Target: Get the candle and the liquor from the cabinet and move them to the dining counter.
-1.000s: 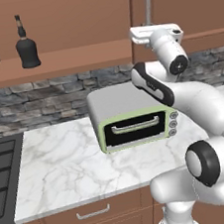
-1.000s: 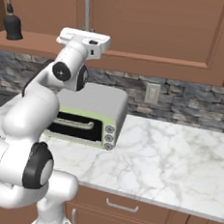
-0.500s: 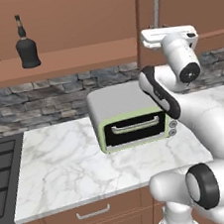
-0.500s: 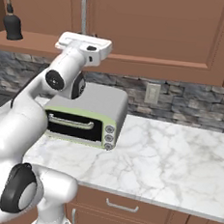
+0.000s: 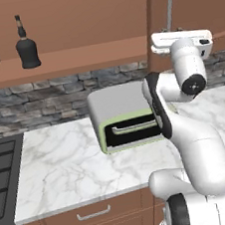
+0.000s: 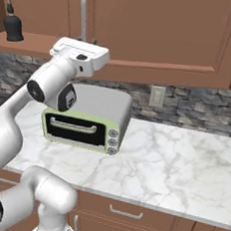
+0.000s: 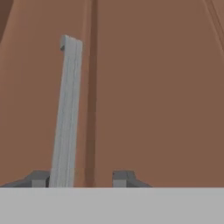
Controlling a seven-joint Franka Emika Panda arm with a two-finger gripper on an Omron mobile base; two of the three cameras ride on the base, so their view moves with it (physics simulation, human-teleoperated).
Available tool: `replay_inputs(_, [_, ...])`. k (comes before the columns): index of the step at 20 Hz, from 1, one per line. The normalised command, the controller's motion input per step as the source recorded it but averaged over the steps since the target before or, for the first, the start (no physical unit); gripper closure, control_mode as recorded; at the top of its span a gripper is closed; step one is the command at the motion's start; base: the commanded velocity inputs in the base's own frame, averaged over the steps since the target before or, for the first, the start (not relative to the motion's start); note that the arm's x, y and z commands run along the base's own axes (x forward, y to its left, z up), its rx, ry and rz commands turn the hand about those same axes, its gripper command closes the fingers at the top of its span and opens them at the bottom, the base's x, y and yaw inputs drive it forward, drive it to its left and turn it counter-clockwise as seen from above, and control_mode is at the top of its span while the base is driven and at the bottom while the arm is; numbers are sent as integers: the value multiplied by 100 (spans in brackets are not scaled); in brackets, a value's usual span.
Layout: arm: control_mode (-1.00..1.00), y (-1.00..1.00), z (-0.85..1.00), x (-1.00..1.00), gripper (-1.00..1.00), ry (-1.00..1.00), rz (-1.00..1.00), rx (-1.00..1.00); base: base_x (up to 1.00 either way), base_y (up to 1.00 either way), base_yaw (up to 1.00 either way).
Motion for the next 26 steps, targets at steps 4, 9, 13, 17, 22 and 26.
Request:
replay_inputs(4, [-100,-71,0,-92,100,0,-13,0,0,0,0])
replay_inputs(9, [-100,-70,0,-96,100,0,-15,0,0,0,0])
replay_inputs(13, [-100,-72,0,-100,100,0,-16,0,0,0,0])
replay_inputs(17, [-100,-67,0,-93,100,1,-16,0,0,0,0])
replay_inputs(22, [-100,-68,1,-93,100,5,-14,0,0,0,0])
replay_inputs(26, [-100,-67,0,-90,100,8,-10,0,0,0,0])
